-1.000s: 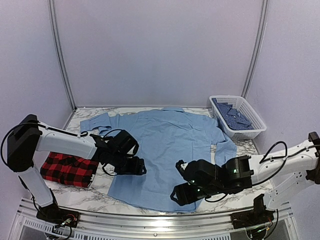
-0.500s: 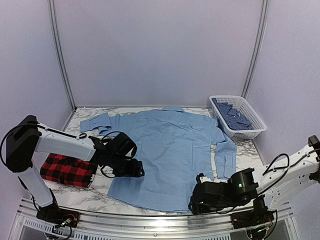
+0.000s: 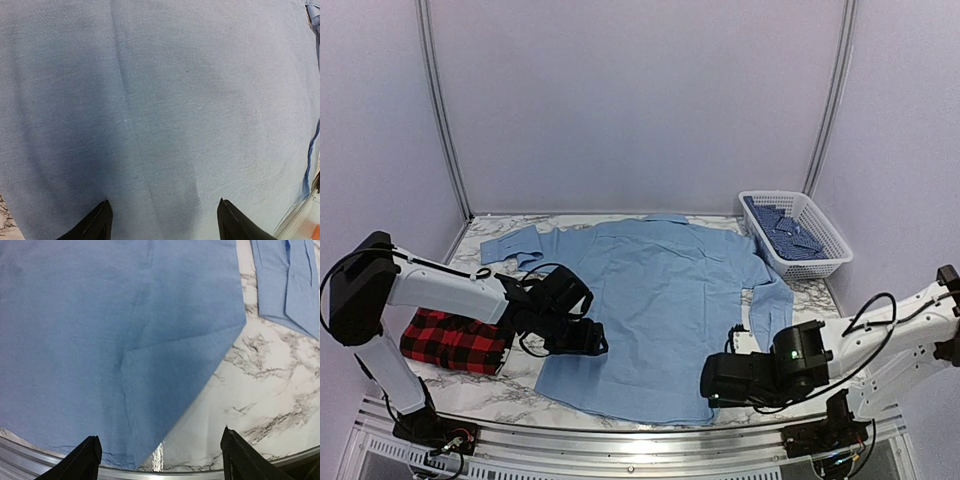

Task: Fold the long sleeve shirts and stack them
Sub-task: Adjust the flattened shirt at the center of the board.

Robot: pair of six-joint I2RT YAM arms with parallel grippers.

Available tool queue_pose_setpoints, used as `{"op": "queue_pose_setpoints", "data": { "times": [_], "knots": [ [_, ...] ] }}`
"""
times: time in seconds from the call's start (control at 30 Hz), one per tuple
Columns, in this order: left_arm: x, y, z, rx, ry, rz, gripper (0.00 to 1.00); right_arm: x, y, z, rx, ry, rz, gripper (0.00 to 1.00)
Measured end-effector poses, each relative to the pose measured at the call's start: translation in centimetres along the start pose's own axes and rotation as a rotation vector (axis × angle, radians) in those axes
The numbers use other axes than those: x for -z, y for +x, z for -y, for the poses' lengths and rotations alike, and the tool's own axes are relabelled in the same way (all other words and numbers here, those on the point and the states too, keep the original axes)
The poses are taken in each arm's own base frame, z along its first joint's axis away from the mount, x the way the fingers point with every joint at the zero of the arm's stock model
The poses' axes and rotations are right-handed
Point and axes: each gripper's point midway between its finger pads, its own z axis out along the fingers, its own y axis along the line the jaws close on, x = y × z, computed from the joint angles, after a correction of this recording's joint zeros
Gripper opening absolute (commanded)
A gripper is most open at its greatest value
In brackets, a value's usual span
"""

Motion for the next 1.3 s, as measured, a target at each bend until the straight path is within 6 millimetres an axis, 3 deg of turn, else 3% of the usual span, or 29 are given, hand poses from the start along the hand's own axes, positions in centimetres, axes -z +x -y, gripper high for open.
{"op": "queue_pose_setpoints", "data": {
  "times": [0.1,0.2,0.33,0.87,1.0,1.3],
  "knots": [
    [0.0,0.0,0.0,0.000,0.002,0.001,0.74,-0.5,-1.9,-1.6,0.024,0.020,0.040,0.83],
    [0.0,0.0,0.0,0.000,0.003,0.002,0.74,-1.8,-2.5,-2.2,0.068,0.054,0.045,0.83],
    [0.0,0.0,0.1,0.000,0.006,0.000,0.74,-3.4,-2.5,-1.5,0.114,0.115,0.033,0.84],
    [0.0,0.1,0.1,-0.001,0.008,-0.002,0.74,-5.3,-1.1,0.4,0.158,0.179,-0.008,0.82],
    [0.0,0.0,0.1,0.000,0.008,-0.002,0.74,-5.1,-0.6,2.1,0.123,0.204,-0.020,0.80],
    [0.1,-0.1,-0.2,0.010,0.018,0.002,0.74,-1.9,-0.4,7.1,-0.005,0.249,-0.020,0.79]
  ]
}}
